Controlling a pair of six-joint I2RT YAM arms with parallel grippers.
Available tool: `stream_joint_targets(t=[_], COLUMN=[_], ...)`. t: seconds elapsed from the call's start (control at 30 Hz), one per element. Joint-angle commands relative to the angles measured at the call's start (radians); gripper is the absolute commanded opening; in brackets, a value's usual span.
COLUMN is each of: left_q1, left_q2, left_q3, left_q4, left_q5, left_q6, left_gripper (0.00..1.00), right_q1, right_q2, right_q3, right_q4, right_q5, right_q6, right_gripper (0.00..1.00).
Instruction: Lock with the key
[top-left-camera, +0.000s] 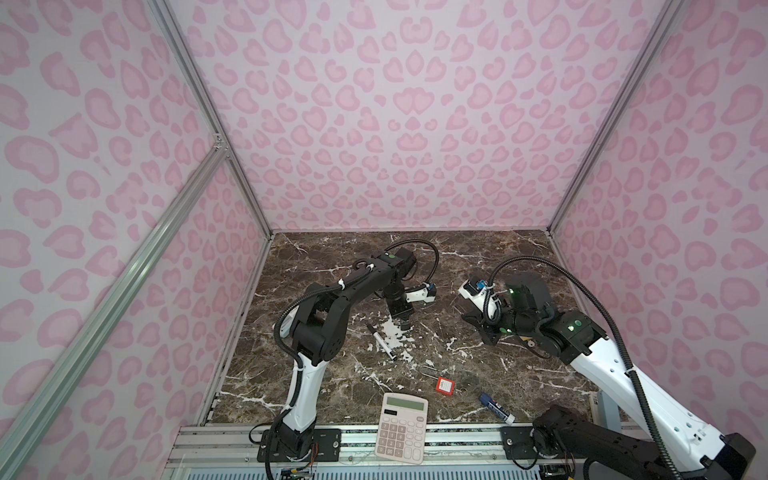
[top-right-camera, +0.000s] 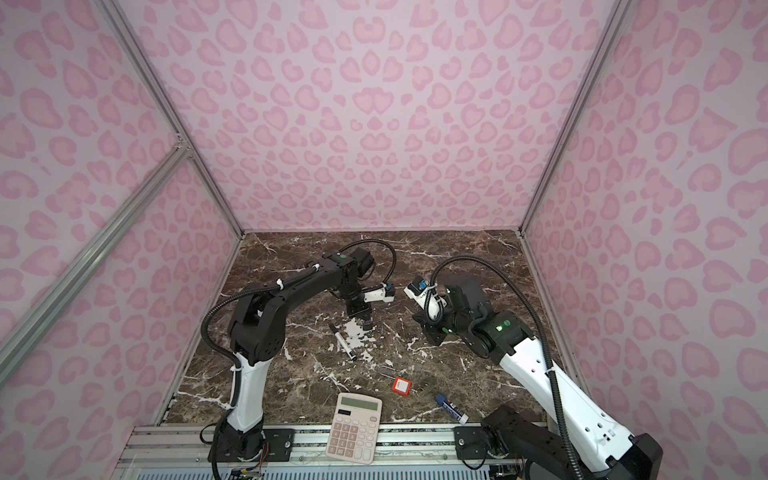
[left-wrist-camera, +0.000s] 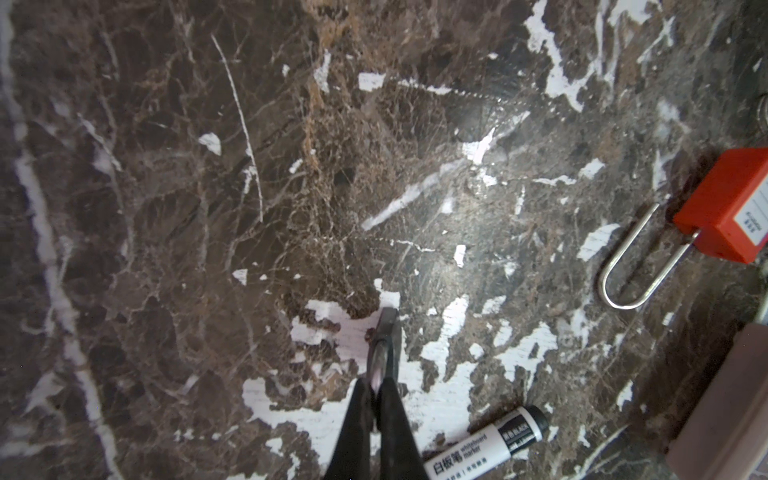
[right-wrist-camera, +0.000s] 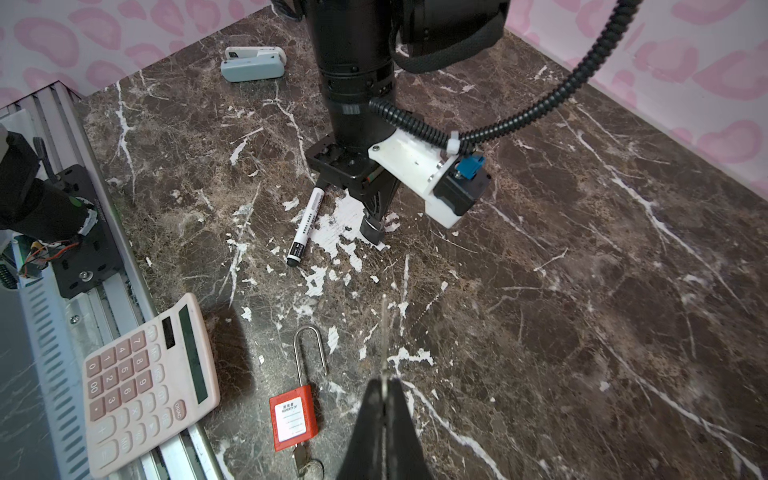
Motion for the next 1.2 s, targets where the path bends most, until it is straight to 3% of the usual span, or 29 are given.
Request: stream_joint_targets(t=[0.0,0.57,0.7,1.07,1.17], left_q1=[0.006,0.017,0.018,0.028,0.05], left_q2=[0.024,0.106,0.108,0.078,0.005], left_q3=[0.021,0.077,0.082,0.087,0.031], left_q4=[-0.007,0.058,0.071,0.084,0.186], left_q5=[-0.027,-0.051,-0.058,-0.041,0.009], left_q6=[0.023,0.026,0.026,-0.008,-0.055], left_gripper=[0.07,0.1,0.15,0.24,0.24], right_q1=[0.0,0.001,0.0,-0.002,-0.004], right_q2=[-0.002,0.011,0.012,0.01,0.008], right_q3=[-0.002,0.01,0.005,-0.005,-0.037], right_q4=[-0.012,-0.034,-0.027,-0.022,0.018], right_q5=[0.004,-0.012,-0.022,-0.031,-0.052], right_q6=[-0.006,-0.007,0.001,0.014,0.05], right_gripper=[0.0,0.0,0.0,0.0,0.0])
